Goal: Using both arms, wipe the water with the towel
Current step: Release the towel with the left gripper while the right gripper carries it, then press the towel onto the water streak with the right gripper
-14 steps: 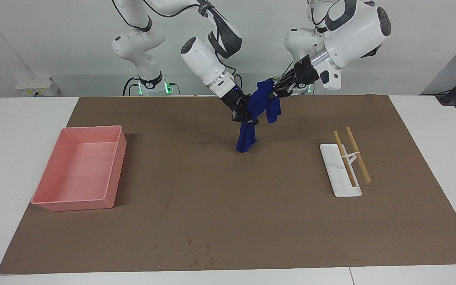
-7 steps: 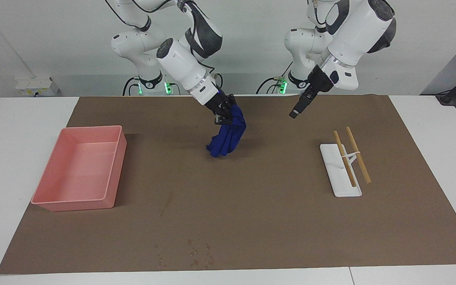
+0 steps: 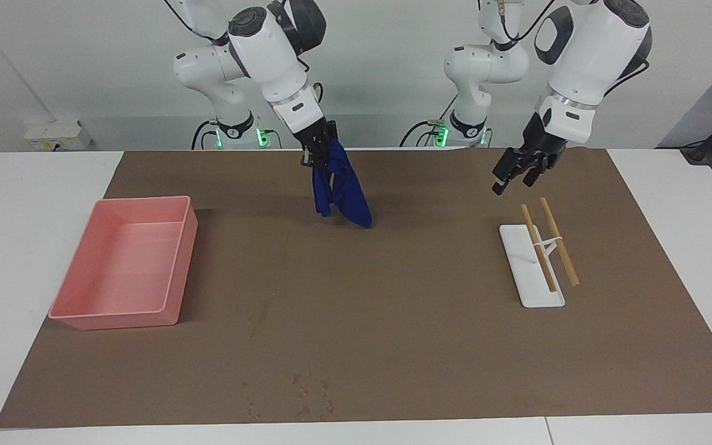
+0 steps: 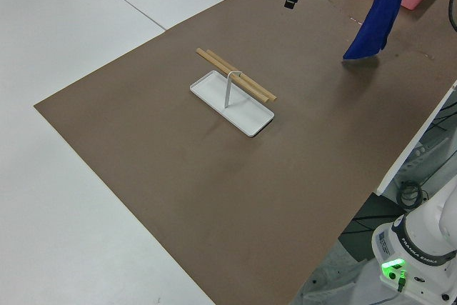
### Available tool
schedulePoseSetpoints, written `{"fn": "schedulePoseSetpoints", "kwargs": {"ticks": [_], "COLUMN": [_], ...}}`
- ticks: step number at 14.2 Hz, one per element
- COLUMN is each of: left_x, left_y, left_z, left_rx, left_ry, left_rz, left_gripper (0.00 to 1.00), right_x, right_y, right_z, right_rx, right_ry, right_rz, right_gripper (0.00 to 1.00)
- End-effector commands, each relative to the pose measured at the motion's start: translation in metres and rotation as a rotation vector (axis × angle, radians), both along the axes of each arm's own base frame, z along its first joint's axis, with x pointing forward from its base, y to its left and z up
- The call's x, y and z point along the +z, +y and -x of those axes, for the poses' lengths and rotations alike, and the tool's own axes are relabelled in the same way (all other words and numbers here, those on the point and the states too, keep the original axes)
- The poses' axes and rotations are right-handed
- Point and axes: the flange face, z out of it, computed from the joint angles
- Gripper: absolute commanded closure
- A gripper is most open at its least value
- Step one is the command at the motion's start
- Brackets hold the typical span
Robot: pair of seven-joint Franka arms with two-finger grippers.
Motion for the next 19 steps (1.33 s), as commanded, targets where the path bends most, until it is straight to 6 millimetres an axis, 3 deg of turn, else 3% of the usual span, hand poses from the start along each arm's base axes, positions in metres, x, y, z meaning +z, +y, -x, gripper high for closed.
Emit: {"fn": "schedulePoseSetpoints", "kwargs": {"ticks": [1, 5, 7, 10, 12, 14, 17, 19], "left_x": [0.008, 0.048, 0.076, 0.085, 0.064, 0.061, 0.063, 0.065], "left_y": [0.016, 0.050, 0.065, 0.061, 0.062, 0.057, 0.066, 0.063], "left_z": [-0.003, 0.007, 0.008, -0.004, 0.006, 0.008, 0.004, 0.004], "left_rx": [-0.151, -0.312, -0.299, -0.313, -0.306, -0.315, -0.334, -0.436], "left_ry": [-0.020, 0.092, 0.132, 0.126, 0.128, 0.131, 0.110, 0.110], "left_rz": [-0.118, -0.138, -0.134, -0.131, -0.132, -0.133, -0.150, -0.156], "left_gripper": [0.00, 0.00, 0.00, 0.00, 0.00, 0.00, 0.00, 0.00], "right_x": [0.001, 0.002, 0.006, 0.012, 0.004, -0.013, -0.046, -0.069], "right_y": [-0.036, -0.104, -0.121, -0.122, -0.130, -0.132, -0.123, -0.116], "right_z": [-0.019, -0.053, -0.072, -0.092, -0.109, -0.137, -0.153, -0.160], "right_rx": [-0.021, 0.018, 0.054, 0.094, 0.120, 0.125, 0.137, 0.128], "right_ry": [-0.002, -0.052, -0.075, -0.137, -0.194, -0.201, -0.238, -0.256], "right_rz": [0.099, 0.200, 0.260, 0.299, 0.315, 0.312, 0.320, 0.308], "right_gripper": [1.00, 1.00, 1.00, 1.00, 1.00, 1.00, 1.00, 1.00]}}
